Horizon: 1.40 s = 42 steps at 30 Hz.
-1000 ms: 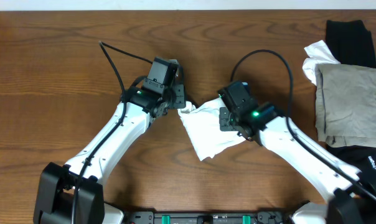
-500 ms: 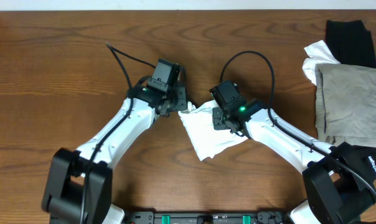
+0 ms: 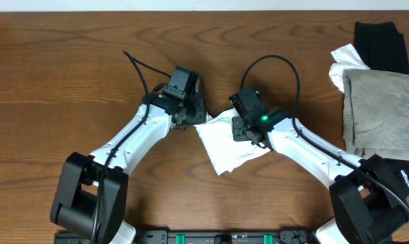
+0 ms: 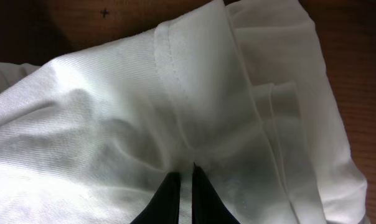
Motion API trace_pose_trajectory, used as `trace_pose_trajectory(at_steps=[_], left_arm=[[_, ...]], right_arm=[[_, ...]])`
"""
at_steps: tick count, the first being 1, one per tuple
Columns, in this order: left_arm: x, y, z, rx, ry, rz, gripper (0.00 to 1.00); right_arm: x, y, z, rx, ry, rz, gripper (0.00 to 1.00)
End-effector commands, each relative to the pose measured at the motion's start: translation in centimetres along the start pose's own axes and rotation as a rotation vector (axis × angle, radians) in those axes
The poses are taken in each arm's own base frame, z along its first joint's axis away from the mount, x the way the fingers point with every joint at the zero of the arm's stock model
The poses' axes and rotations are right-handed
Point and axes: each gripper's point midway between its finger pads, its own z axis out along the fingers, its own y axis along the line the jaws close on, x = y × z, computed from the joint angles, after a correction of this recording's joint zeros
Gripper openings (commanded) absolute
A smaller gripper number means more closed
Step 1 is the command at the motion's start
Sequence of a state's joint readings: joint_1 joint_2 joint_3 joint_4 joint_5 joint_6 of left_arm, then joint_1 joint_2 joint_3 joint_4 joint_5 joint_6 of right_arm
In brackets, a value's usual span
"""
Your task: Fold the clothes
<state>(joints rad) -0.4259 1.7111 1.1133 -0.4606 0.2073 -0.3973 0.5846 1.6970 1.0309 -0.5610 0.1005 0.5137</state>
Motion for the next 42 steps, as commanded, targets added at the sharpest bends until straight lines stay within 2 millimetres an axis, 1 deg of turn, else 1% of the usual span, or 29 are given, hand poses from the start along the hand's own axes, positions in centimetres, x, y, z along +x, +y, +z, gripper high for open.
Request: trace_pose_trajectory(at_steps=[1,4,7,8,11,13,15,17,21,28,34,38,42], left_arm=[[-1.3,1.9,-0.7,-0.085,-0.062,-0.021,0.24],[-2.4,1.9,-2.0,-0.074,-0.108,-0.01,0.24],[-3.1,1.4,-3.5,-0.057,-0.15,0.024,0.26],[-3.2,1.3,-4.0,-0.053,-0.159,0.026,0.29],[-2.7,1.5,-4.2,-0.063,-0.145,0.018,0.29],[-1.9,2.2,-3.8,-0.092,-0.108,-0.005,0.28],[-1.0,2.7,-3.1,-0.113,-0.064,-0.013,0.24],[-0.1,3.2,-2.4,-0.133,-0.023,-0.023,0.24],[0.8,3.7,-0.9,-0.146,0.026,-0.072,0.24],[1.8,2.3,1.2,-0.07,0.091,-0.068,0.24],[2.4,-0.2,2.4,-0.02,0.096,-0.012,0.24],[3.4,-1.6,3.0,-0.009,0.114,0.05,0.24],[4.3,-1.9,3.7,-0.011,0.14,0.114,0.24]], right_arm=[[0.1,-0.5,0.3,0.011,0.011,-0.005,0.08],[0.1,-0.5,0.3,0.011,0.012,-0.005,0.08],[0.1,-0.5,0.3,0.011,0.012,-0.005,0.08],[0.1,-0.5,0.2,0.011,0.011,-0.005,0.08],[0.1,-0.6,0.3,0.012,0.011,-0.002,0.08],[0.0,-0.7,0.3,0.013,0.012,0.0,0.08],[0.0,-0.8,0.3,0.014,0.012,0.002,0.08],[0.0,-0.9,0.3,0.015,0.012,0.005,0.08],[0.1,-1.0,0.3,0.018,0.016,0.005,0.08],[0.2,-1.0,0.3,0.02,0.021,0.004,0.08],[0.2,-1.0,0.3,0.02,0.021,0.004,0.08],[0.2,-1.0,0.3,0.02,0.021,0.004,0.08],[0.2,-1.0,0.3,0.02,0.021,0.004,0.08]])
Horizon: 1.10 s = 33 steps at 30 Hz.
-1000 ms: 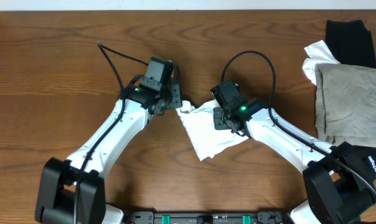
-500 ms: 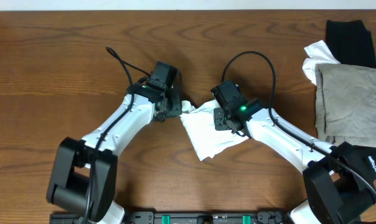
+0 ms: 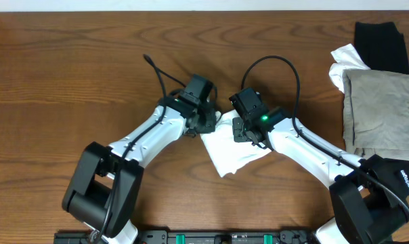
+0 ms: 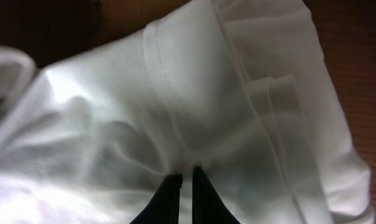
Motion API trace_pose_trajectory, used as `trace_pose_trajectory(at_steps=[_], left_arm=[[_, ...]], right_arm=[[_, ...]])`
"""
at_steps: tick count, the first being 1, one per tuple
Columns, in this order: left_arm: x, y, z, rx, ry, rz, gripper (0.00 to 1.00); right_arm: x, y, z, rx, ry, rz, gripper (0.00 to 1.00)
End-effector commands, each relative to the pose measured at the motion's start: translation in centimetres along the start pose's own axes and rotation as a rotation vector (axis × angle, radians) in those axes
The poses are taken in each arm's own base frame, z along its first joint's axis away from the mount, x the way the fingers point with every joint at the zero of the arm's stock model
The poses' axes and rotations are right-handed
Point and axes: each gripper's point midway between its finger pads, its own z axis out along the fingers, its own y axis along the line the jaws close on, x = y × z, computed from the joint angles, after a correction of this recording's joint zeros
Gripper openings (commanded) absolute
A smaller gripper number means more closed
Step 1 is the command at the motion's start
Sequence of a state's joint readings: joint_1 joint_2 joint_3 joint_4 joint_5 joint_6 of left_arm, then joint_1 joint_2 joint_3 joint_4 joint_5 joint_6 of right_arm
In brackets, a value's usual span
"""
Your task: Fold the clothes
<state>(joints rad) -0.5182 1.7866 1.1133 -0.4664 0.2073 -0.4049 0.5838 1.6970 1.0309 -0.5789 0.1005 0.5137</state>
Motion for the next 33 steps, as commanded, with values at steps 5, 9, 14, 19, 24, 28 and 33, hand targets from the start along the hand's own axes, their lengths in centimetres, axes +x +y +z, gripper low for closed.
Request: trace_pose_trajectory(at_steps=[5,9,14,19,24,28,33], left_arm=[[2.7,1.0,2.4,-0.031,0.128,0.087,0.24],[3.2,0.6,2.5,-0.009,0.154,0.087,0.24],[3.5,0.0,1.7,0.03,0.162,0.139,0.23],[1.6,1.0,-0.5,-0.005,0.081,0.132,0.24],[-0.2,1.5,-2.7,-0.003,0.001,0.112,0.25],[-0.4,1.9,-2.7,-0.007,-0.002,0.099,0.25],[-0.8,1.7,-2.7,0.0,-0.017,0.08,0.25]], right_arm=[[-0.2,-0.8,0.3,0.011,0.005,0.006,0.08],[-0.2,-0.7,0.3,0.011,0.003,0.006,0.08],[-0.3,-0.7,0.3,0.01,0.001,0.006,0.08],[-0.3,-0.7,0.3,0.01,0.001,0.006,0.08],[-0.3,-0.7,0.3,0.01,0.001,0.006,0.08],[-0.3,-0.7,0.3,0.01,0.002,0.006,0.08],[-0.3,-0.7,0.3,0.01,0.002,0.006,0.08]])
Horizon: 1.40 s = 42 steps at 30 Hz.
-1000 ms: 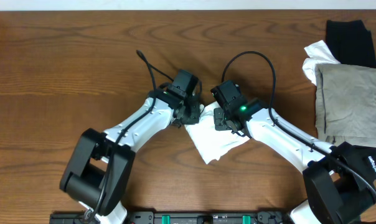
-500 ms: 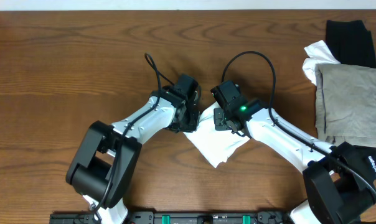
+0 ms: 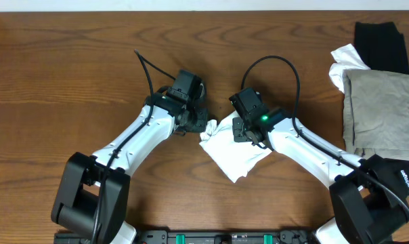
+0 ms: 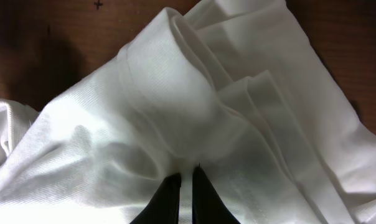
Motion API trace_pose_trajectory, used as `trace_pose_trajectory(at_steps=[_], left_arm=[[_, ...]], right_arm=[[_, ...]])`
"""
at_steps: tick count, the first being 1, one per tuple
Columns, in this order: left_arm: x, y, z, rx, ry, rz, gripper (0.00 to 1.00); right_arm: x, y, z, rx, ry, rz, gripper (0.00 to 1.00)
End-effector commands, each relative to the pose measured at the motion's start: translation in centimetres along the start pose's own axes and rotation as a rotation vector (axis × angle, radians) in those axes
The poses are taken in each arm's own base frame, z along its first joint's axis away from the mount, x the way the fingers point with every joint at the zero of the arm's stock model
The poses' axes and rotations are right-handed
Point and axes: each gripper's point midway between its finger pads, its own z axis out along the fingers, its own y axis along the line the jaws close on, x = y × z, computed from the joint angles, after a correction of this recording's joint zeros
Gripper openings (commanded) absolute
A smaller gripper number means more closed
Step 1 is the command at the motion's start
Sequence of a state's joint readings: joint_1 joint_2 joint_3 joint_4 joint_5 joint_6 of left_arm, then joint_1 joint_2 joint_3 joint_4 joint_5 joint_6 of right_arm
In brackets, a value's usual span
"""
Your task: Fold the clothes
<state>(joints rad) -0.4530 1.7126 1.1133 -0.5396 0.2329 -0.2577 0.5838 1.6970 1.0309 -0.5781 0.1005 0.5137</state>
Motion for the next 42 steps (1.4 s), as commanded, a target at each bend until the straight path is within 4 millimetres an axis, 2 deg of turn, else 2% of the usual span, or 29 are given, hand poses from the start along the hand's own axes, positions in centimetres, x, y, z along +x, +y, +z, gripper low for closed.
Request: trace_pose_trajectory(at_steps=[1,6,9,16,21,29,31,34,38,42], left_arm=[[-0.3,0.2,0.0,-0.007,-0.006,-0.014,0.25],[0.3,-0.6,0.5,0.017,0.017,-0.009,0.25],[1.1,-1.2,1.5,0.014,0.052,-0.011,0.25],[5.0,-4.9,5.8,0.132,0.215,0.024,0.24],[6.8,-5.8,6.8,0.134,0.271,0.052,0.22],[6.1,-5.5,5.0,0.137,0.251,0.039,0.21],[5.6,-5.4,4.2,0.144,0.229,0.04,0.27],[5.1,-5.5,2.6,0.153,0.205,0.056,0.44],[5.3,-5.4,0.4,0.155,0.191,0.132,0.58],[5.1,-4.5,-1.2,0.104,0.156,0.237,0.63]], right_arm=[[-0.3,-0.7,0.3,0.01,0.003,0.006,0.08],[-0.3,-0.7,0.3,0.01,0.002,0.006,0.08],[-0.3,-0.7,0.3,0.01,0.002,0.006,0.08],[-0.3,-0.7,0.3,0.01,0.002,0.007,0.08],[-1.2,-0.7,0.3,0.015,-0.037,0.011,0.08],[-1.8,-1.1,0.2,0.017,-0.057,0.025,0.06],[-2.2,-1.1,-0.2,0.012,-0.07,0.03,0.06],[-3.2,-1.5,-2.3,-0.001,-0.106,0.05,0.08],[-4.6,-2.7,-6.8,-0.02,-0.174,0.085,0.09],[-3.5,-4.0,-10.3,-0.015,-0.185,0.059,0.1]])
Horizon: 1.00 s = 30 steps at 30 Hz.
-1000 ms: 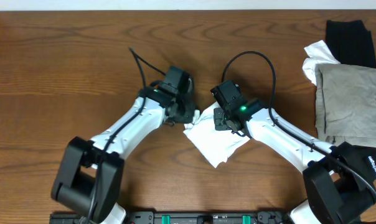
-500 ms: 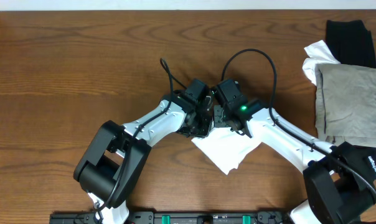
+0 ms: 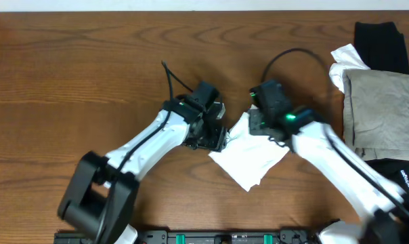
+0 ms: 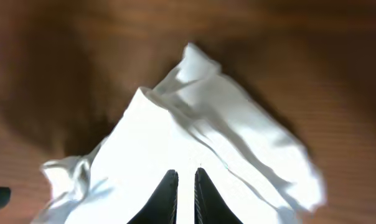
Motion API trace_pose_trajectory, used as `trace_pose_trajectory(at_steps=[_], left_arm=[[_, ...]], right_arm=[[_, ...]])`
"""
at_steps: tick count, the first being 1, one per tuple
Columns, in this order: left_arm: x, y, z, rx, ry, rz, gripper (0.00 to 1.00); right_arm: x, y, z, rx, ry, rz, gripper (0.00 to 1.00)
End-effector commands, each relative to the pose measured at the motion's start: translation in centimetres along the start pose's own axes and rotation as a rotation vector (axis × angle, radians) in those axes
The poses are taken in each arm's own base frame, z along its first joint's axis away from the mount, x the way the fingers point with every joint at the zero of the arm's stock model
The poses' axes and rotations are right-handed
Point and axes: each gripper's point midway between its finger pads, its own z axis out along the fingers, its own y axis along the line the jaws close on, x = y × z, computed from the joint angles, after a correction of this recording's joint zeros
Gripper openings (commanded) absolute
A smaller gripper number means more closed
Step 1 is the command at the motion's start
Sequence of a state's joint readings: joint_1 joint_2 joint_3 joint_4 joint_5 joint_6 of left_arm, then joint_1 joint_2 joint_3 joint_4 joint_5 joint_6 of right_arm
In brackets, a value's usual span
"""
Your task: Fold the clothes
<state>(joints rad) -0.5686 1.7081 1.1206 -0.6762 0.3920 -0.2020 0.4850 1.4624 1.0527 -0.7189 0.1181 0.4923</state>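
Note:
A white garment (image 3: 250, 160) lies bunched and partly folded on the wooden table, at centre in the overhead view. My right gripper (image 3: 259, 127) is at its upper right corner. In the right wrist view the right gripper (image 4: 182, 172) has its two fingers nearly together with the white garment (image 4: 200, 124) between and beyond the tips, blurred. My left gripper (image 3: 214, 137) sits at the garment's left edge, jaws hidden under the wrist, apparently pinching the cloth.
A stack of clothes lies at the right edge: a grey-olive garment (image 3: 380, 112), a black garment (image 3: 380, 44) behind it and a white cloth (image 3: 341, 64) beside it. Bare wooden table (image 3: 69, 88) spreads to the left and back.
Both grippers and the white garment have shifted to the right. In the right wrist view the cloth is farther from the camera, and more table shows around it.
The grippers held the white garment's upper corners at the table's centre, the left one apart from the right. Then the left gripper stood close beside the right, then back left with cloth bunched at it. Now both sit farther right with the garment.

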Motion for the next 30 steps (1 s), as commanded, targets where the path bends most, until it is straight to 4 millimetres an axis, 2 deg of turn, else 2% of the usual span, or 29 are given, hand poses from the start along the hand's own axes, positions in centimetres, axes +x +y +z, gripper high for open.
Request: trace_pose_trajectory(at_steps=[1,4,7,10,14,18,22,30], left_arm=[[-0.3,0.8,-1.5,-0.063,-0.043,0.124,0.64],[-0.4,0.5,-2.0,-0.06,-0.059,0.165,0.69],[-0.1,-0.5,-1.9,-0.002,-0.044,0.211,0.73],[0.1,-2.1,-1.8,0.095,-0.036,0.273,0.74],[-0.2,-2.4,-1.9,0.105,-0.055,0.334,0.78],[-0.6,-2.5,-1.9,0.105,-0.076,0.409,0.85],[-1.3,-2.5,-1.5,0.104,-0.098,0.458,0.86],[-1.3,-1.0,2.5,0.095,-0.021,0.427,0.86]], right_arm=[[-0.8,-0.5,-3.5,-0.01,-0.051,-0.024,0.1],[1.0,-1.4,-3.9,0.017,0.016,-0.034,0.1],[3.1,-2.4,-3.3,0.063,0.105,-0.045,0.11],[4.8,-3.2,-1.8,0.104,0.183,-0.04,0.1],[6.3,-3.5,0.2,0.141,0.261,-0.019,0.1],[7.1,-3.3,2.0,0.148,0.313,-0.022,0.09],[7.1,-3.2,3.7,0.157,0.324,-0.024,0.09],[6.2,-2.5,6.6,0.148,0.29,-0.023,0.09]])
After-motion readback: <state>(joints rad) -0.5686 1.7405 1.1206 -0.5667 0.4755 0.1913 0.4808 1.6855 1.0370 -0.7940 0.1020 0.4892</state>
